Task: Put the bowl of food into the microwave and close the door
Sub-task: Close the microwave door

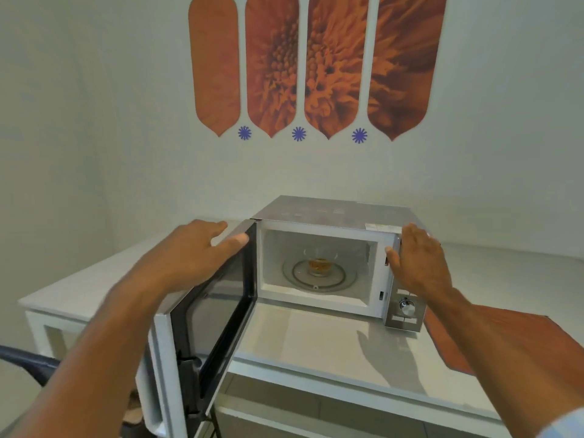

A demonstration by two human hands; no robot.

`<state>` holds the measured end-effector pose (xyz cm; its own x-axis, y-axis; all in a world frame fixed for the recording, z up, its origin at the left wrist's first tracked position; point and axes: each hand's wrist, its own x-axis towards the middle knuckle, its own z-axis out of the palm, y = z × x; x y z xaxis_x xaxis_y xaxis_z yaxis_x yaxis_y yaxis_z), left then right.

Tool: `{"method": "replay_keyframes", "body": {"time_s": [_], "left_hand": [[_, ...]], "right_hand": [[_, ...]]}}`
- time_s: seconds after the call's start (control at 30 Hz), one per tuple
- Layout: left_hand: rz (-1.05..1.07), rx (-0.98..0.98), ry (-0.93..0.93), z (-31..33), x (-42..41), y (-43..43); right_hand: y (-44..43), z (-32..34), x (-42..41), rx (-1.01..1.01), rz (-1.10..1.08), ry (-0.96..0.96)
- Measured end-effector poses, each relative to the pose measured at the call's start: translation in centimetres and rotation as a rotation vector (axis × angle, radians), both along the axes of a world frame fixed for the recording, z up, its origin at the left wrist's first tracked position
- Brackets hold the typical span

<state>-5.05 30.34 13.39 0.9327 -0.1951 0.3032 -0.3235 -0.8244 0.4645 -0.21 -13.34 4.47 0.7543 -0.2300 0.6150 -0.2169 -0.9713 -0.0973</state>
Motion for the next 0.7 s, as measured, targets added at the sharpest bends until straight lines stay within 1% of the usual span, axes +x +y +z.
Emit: {"method": "replay_keyframes", "body": {"time_s": [0.07,0.17,0.37,0.53,0.6,0.7], "left_hand": [[0.0,0.083,0.066,-0.1,0.5,1.0],[-0.05,0.132,0.14,-0.6,0.9,2.1],[-0.087,0.013,0.077,-1.9,1.5,2.6],[-0.135,0.014,0.058,-2.3,1.0,1.2],[-0.171,0.011,0.069,-2.7,0.9,0.5],[-0.266,-0.037,0.138,-3.4,1.4,-0.8]], "right_hand": [[-0.3,-0.6,0.0,-0.023,-0.021,0.046],[-0.3,-1.1,-0.1,-0.061,-0.033,0.075],[-0.3,-1.3,-0.1,-0.076,-0.046,0.096],[-0.5,-1.5,0.1,-0.063,-0.041,0.098],[-0.5,-1.4,0.2,-0.059,-0.037,0.093],[-0.8,-1.3,0.2,-0.068,-0.023,0.087]]}}
